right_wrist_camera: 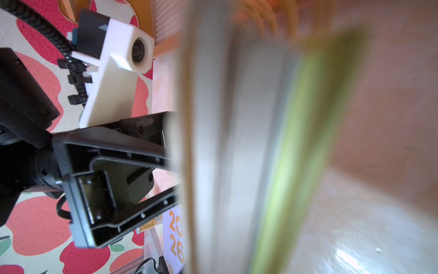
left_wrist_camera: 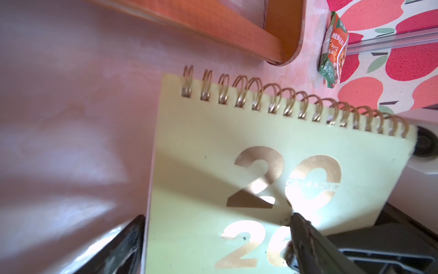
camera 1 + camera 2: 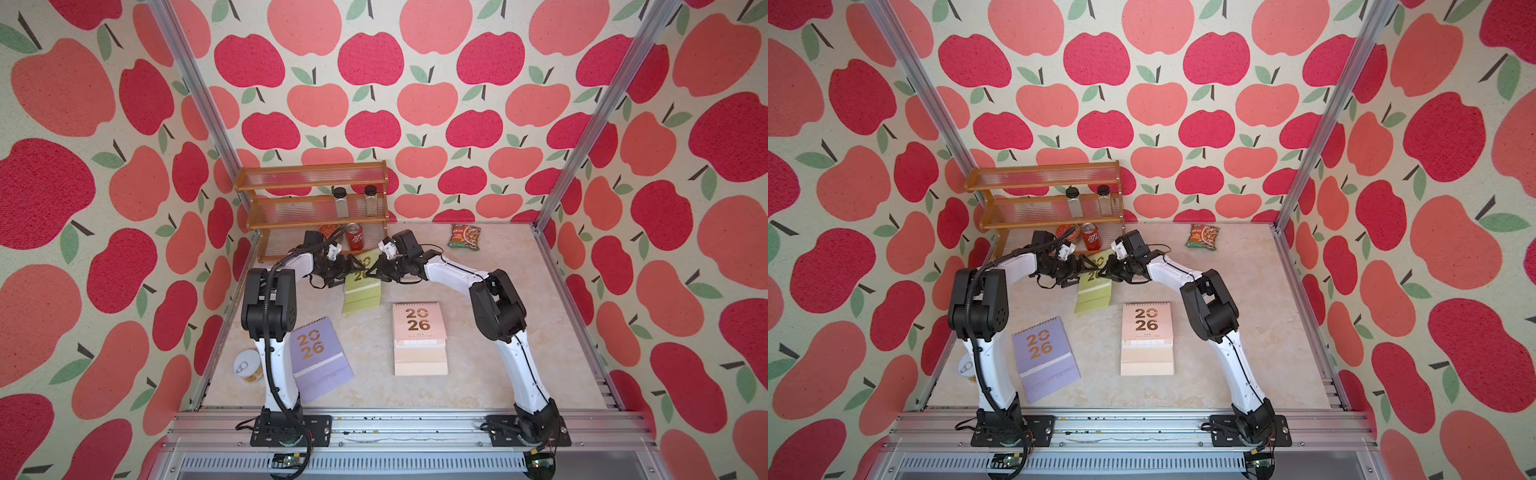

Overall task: Stack the calendars
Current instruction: Pick up the calendar at the center of the board.

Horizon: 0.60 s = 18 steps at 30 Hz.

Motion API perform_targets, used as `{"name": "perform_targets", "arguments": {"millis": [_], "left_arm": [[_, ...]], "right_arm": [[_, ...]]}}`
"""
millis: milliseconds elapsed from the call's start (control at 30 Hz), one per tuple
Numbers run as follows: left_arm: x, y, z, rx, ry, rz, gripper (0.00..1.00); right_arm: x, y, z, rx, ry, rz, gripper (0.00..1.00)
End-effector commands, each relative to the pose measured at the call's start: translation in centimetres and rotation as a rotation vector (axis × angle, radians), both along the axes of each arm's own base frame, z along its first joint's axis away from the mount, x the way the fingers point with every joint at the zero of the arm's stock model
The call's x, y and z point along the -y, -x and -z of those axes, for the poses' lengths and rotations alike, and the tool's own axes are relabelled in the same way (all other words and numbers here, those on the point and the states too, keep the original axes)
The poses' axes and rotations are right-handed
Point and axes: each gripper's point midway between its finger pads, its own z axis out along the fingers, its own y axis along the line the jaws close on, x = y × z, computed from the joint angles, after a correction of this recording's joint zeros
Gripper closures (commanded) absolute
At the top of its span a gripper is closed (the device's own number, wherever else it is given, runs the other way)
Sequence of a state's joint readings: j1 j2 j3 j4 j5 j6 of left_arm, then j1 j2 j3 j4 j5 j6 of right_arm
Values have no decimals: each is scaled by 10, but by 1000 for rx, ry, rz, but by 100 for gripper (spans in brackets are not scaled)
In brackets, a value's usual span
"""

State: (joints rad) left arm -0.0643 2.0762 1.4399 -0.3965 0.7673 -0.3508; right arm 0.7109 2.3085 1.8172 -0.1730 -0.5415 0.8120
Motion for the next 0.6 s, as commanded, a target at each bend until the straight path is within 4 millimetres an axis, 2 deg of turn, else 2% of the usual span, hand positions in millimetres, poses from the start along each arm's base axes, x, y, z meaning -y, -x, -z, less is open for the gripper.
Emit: {"name": "perform_targets", "arguments": {"millis": [0,133,267,400,567], "left_arm": [[-4,-5,-30,92,0,-15,8],[-7,-8,-65,211,-36,-13,7],[3,1,-100,367,-121,42,4],[16,13,-133,476,-114,75,3],[34,30,-156,558,-110,132,1]], "right_arm": [[2,6,-75,163,-110,-64,100],[29,20,-119,241,-145,-75,100],[64,42,-141,216,-221,-79,100],[96,76,-140,168,-238,-116,100],[127,121,-117,71,-227,-151,100]]}}
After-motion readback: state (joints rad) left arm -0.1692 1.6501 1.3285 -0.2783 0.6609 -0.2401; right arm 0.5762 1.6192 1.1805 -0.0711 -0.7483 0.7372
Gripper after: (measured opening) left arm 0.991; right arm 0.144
